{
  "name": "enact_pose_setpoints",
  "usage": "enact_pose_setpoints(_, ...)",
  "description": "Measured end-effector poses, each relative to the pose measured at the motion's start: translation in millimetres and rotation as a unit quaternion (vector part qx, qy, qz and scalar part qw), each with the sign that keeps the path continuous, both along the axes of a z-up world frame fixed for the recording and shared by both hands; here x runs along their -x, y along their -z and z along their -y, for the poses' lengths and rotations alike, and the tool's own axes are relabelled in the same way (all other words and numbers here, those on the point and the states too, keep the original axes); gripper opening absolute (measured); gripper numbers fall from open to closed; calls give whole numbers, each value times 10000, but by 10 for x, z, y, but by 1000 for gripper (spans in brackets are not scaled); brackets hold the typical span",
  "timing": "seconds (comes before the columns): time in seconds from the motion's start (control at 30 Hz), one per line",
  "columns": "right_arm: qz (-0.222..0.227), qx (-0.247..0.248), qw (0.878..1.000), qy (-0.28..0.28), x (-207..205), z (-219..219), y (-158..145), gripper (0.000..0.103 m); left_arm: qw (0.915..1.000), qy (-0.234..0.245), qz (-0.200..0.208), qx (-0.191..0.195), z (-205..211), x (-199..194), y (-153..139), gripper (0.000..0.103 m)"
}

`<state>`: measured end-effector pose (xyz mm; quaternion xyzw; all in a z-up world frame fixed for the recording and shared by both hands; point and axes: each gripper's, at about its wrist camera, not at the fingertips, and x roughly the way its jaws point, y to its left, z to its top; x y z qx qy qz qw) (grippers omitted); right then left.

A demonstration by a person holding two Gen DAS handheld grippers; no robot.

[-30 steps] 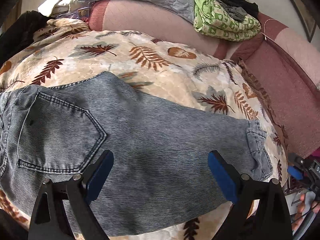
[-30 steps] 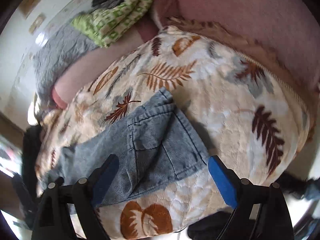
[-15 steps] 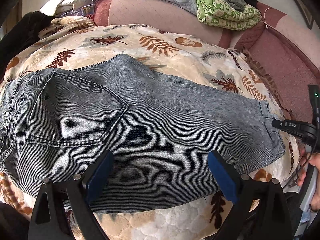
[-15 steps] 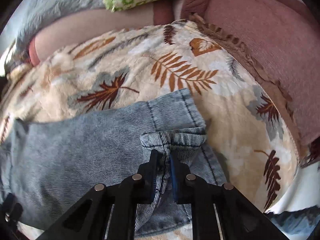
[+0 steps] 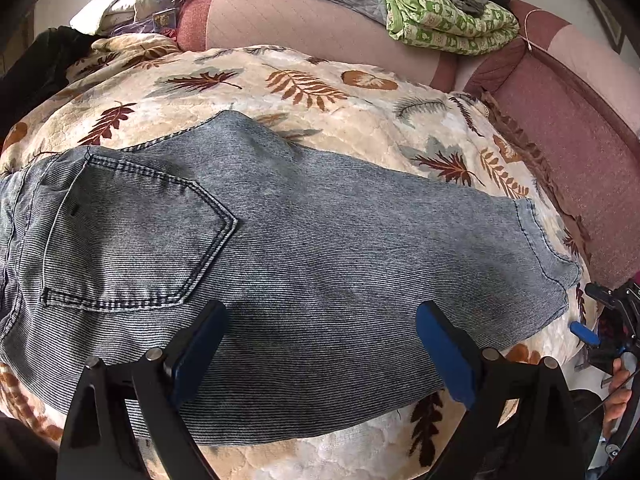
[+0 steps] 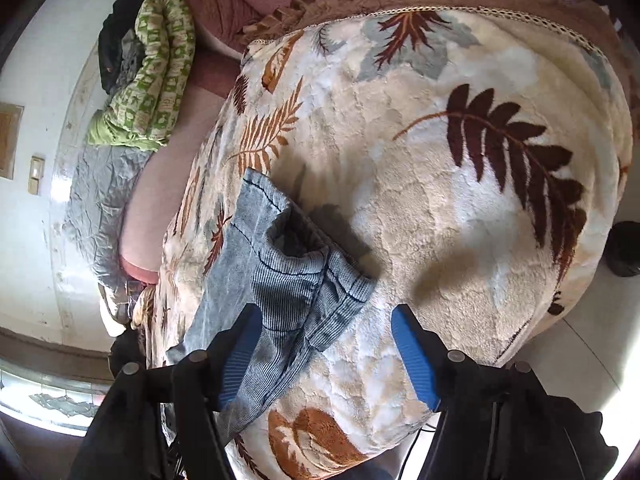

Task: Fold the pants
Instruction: 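Lift the leg cuff with the right tool and fold it toward the waistband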

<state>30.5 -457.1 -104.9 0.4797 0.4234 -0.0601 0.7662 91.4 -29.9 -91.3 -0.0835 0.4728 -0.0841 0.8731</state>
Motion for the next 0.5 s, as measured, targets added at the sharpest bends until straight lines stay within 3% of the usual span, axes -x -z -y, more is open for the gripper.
enact_pose_setpoints(0.1,62,-249,9997,48,-9,26,53,81,10000,-56,-20,-51,-32,-23,12,96)
enact_pose_setpoints(0.37,-231,-321,9992,-20,-336,-73,117,82,9999,-26,-40,-156,-22,-24,52,96)
enact_pose_setpoints(0.5,-397,-160,9990,86,-461,-134,116,88,9999,-1,-34,-165,-19,-34,60,96)
